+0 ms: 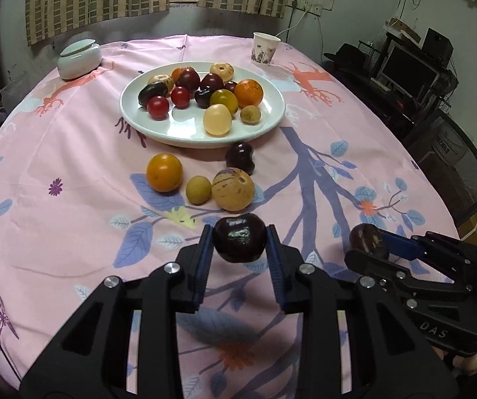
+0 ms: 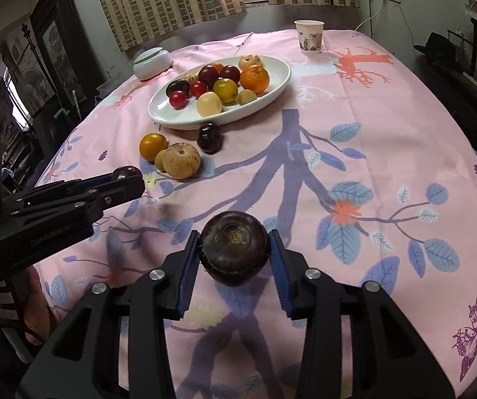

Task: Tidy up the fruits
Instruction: 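Grasp a dark plum with the right gripper while the left gripper grasps another dark plum, then carry both dark plums onto the white plate and open both grippers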

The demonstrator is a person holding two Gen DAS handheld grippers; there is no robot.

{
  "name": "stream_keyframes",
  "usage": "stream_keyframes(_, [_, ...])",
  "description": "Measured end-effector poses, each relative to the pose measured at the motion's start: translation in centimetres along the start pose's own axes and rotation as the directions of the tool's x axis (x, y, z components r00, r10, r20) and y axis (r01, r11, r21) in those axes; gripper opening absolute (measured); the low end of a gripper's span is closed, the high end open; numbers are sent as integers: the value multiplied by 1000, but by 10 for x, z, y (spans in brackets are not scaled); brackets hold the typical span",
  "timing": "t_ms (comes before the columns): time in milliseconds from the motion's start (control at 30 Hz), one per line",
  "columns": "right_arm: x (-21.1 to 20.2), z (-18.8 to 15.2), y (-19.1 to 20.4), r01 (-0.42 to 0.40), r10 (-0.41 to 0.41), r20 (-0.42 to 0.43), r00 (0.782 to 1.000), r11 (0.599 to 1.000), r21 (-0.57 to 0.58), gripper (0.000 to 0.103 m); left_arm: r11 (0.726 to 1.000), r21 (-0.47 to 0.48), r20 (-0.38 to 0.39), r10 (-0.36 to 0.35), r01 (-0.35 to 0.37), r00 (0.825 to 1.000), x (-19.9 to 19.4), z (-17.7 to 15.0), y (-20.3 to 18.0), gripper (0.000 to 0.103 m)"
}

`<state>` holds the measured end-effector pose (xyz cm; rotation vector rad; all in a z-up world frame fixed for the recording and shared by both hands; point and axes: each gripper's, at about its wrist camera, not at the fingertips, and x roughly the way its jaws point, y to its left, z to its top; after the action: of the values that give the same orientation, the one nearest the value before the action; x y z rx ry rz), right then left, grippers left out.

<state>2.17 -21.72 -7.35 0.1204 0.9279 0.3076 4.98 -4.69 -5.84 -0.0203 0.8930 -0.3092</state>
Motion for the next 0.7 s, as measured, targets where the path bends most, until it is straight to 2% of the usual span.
stream_keyframes(267, [5,8,34,17,-17,-4,1000,999,-41,42,999,-26,17,-25,25,1000,-15,-7,30,32])
stream_keyframes(700, [19,19,51,18,-21,-39,999,997,-73,42,998,-64,0,-28,28,1000,-13,-4,57,32])
